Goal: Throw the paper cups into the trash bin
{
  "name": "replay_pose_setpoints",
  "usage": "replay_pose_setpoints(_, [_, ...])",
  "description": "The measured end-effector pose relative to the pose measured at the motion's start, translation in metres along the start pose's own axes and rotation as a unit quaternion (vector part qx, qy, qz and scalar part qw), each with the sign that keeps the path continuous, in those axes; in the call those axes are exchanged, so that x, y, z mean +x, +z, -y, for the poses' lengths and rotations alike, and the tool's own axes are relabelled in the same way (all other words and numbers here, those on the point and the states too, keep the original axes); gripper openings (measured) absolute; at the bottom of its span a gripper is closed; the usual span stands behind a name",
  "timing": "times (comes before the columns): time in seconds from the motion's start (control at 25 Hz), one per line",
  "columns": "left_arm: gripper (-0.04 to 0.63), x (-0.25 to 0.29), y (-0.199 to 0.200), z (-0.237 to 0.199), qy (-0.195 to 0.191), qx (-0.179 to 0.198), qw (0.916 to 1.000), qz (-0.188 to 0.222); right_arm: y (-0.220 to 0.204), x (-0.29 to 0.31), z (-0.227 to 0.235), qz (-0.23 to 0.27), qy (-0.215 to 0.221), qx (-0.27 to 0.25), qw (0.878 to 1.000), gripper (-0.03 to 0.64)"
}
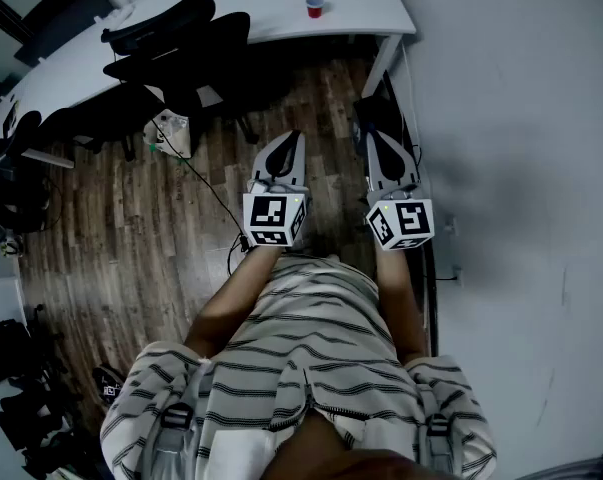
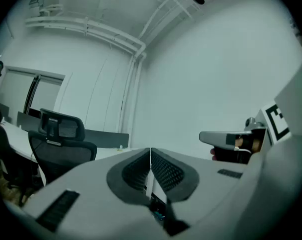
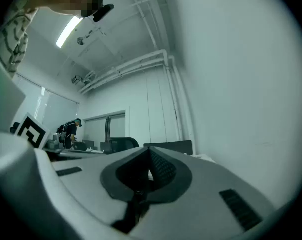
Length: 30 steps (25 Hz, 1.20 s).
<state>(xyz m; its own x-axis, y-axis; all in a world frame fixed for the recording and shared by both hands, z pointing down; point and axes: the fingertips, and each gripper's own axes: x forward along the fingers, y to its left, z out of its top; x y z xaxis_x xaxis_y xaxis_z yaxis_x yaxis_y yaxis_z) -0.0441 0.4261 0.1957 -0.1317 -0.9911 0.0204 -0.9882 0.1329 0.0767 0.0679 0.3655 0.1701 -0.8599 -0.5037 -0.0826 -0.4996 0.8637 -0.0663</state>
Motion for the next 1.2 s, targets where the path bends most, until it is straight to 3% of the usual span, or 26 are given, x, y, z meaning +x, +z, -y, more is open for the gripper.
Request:
replay_pose_setpoints(0.4, [0.025, -0.003, -0.009, 0.043, 0.011, -0.007, 0.9999, 0.002, 0.002, -0.031, 0.017, 0.005, 0.021, -0.016, 1.0, 0.009])
replay_pose_setpoints(0.56, [0.025, -0.009, -0.026, 0.064, -0.002, -0.004, 0.9999, -0.013, 0.002, -0.043, 0.023, 0.013, 0.021, -0.021, 0.999, 0.009])
replay_pose_setpoints(0.92, [0.025, 0.013, -0.043, 0.062, 0.003, -0.019, 0.9997, -0.017, -0.014, -0.025, 0.035, 0.005, 0.034, -0.018, 0.999, 0.009])
replay_pose_setpoints(1.2, [0.025, 0.081, -0.049, 0.04, 0.01, -0.022, 0.9996, -0.015, -0.024, 0.029, 0.069, -0.005, 0.04, -0.035, 0.999, 0.009])
